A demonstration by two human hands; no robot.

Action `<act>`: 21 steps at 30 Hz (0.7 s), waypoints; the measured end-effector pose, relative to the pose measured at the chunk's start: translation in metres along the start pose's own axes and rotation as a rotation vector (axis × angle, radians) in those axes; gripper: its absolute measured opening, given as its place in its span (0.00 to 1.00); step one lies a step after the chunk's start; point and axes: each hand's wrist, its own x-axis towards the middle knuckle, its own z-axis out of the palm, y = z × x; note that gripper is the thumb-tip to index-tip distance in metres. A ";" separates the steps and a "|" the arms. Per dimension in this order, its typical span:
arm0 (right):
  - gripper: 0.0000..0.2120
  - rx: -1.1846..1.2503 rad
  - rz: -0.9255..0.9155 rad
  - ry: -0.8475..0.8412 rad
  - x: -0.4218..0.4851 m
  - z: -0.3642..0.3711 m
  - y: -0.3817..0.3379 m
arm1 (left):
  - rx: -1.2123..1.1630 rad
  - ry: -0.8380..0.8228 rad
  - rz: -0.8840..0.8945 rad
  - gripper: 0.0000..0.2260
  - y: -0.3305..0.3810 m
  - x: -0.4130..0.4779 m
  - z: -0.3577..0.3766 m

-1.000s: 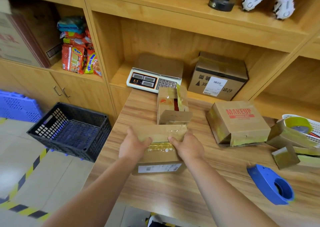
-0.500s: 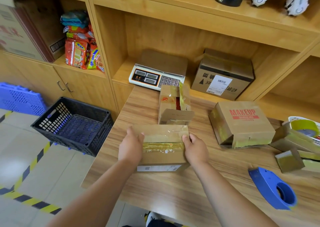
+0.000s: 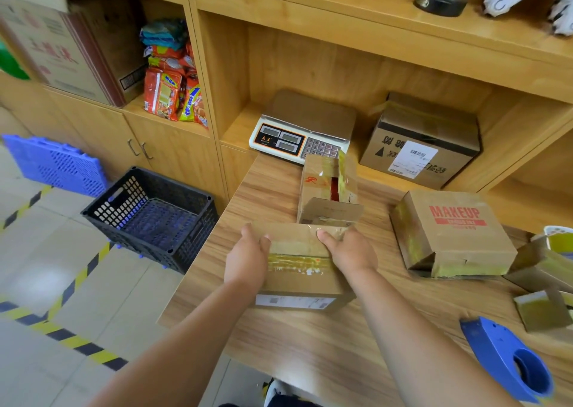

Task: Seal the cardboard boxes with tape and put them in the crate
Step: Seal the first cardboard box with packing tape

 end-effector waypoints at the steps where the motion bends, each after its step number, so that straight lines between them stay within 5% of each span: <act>1: 0.26 0.002 -0.011 0.001 0.001 0.000 0.003 | -0.003 0.001 0.003 0.19 0.000 0.000 0.000; 13: 0.12 0.515 0.037 -0.151 0.015 -0.002 0.031 | -0.012 0.009 0.017 0.21 -0.001 0.001 0.002; 21: 0.18 0.287 0.043 -0.046 0.014 -0.001 0.021 | 0.010 0.033 0.004 0.20 0.000 0.002 0.004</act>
